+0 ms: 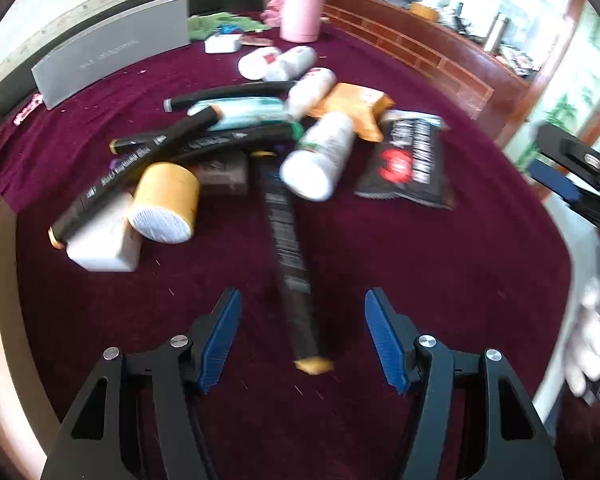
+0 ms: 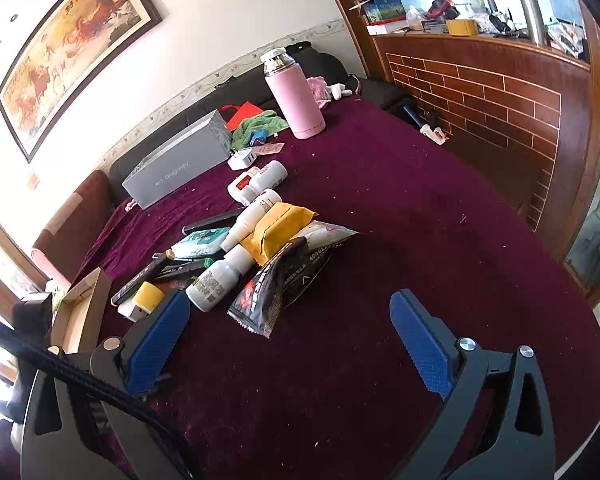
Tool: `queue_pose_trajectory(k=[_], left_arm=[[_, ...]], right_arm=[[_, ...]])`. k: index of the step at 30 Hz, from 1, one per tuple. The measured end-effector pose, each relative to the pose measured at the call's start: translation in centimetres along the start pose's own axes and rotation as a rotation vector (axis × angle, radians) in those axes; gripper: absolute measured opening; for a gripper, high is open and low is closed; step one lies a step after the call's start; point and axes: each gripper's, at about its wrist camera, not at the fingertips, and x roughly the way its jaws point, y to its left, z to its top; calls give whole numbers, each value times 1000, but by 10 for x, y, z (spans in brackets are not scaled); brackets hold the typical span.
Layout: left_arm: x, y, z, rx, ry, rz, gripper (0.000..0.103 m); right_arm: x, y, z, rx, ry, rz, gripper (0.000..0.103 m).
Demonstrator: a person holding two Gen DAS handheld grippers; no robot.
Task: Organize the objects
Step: 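Grasp the black marker lying in the clutter with the left gripper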
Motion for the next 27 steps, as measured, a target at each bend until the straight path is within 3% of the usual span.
queue_pose_trajectory(k=[4, 9, 13, 17, 23, 27], left_arm=[[11, 7, 14, -56, 3, 1, 58], [15, -5, 15, -10, -9, 85, 57], [21, 1, 27, -43, -20, 94, 57], [26, -10, 28, -17, -40, 163, 59], [28, -15, 27, -31, -91, 168, 71], [28, -14, 26, -42, -118, 163, 71]], right_arm=[[5, -2, 3, 14, 17, 11, 102], [6, -2, 2, 9, 38, -2, 102], [7, -3, 4, 18, 46, -4, 102], [11, 3, 3, 7, 62, -3, 102], [19, 14, 1, -12, 88, -8, 102], [24, 18, -1, -13, 105, -15, 102]])
